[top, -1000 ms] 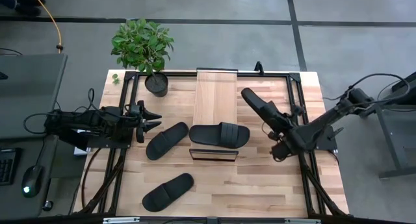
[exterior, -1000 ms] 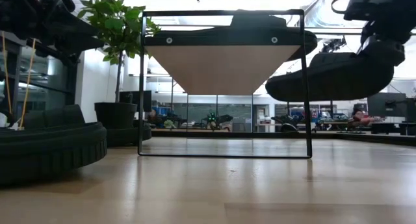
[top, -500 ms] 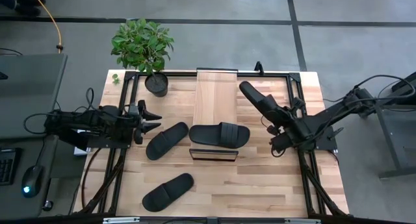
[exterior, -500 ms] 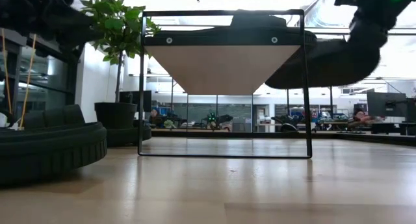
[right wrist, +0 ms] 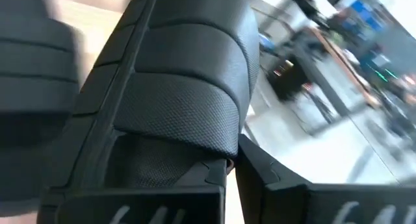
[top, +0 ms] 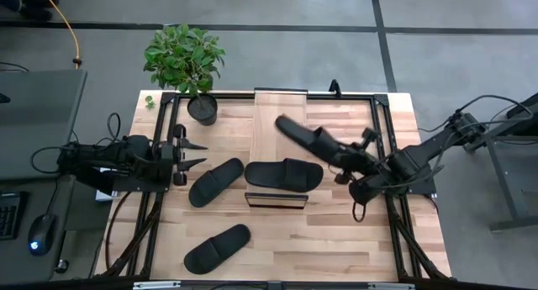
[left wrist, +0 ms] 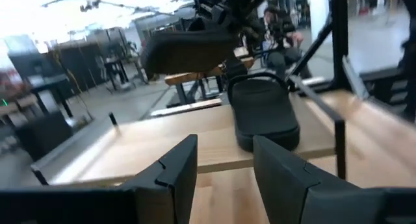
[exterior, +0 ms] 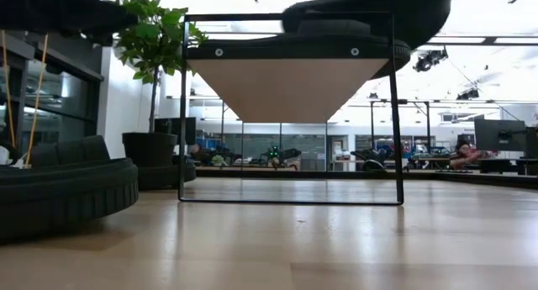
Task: Pick and place slides into the shelf
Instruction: Put the black slide on the shelf
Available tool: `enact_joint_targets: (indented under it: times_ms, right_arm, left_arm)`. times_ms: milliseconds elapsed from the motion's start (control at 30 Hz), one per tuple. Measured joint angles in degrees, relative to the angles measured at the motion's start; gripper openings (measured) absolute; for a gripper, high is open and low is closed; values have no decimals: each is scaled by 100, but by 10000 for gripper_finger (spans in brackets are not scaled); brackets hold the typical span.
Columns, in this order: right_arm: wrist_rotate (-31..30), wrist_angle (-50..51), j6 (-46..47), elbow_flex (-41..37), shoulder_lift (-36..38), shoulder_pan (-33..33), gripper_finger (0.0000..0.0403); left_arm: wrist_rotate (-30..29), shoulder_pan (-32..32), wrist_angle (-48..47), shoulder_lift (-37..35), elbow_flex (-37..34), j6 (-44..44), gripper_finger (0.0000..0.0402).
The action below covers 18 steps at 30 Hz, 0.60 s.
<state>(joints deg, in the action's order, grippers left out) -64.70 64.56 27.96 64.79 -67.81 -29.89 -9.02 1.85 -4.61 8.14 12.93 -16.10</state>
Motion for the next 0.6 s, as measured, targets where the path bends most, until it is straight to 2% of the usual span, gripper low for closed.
enact_joint_targets:
  times_ms: [167,367,467,600]
  right_arm:
    - [318,-1576,-1449,0,0,-101,0]
    - [847,-2884,-2414,0,-81,-131,0]
    - [1170,-3379,-2717,0,-211,-81,0]
    - [1641,-4141,-3071,0,-375,-1,0]
  left_arm:
    - [81,-1,-2,-1,0,-542,134]
    - [643,0,253,0,-1,-354,137]
    - [1105,2,536,0,0,151,162]
    - [1547,0,859,-2,-1,524,215]
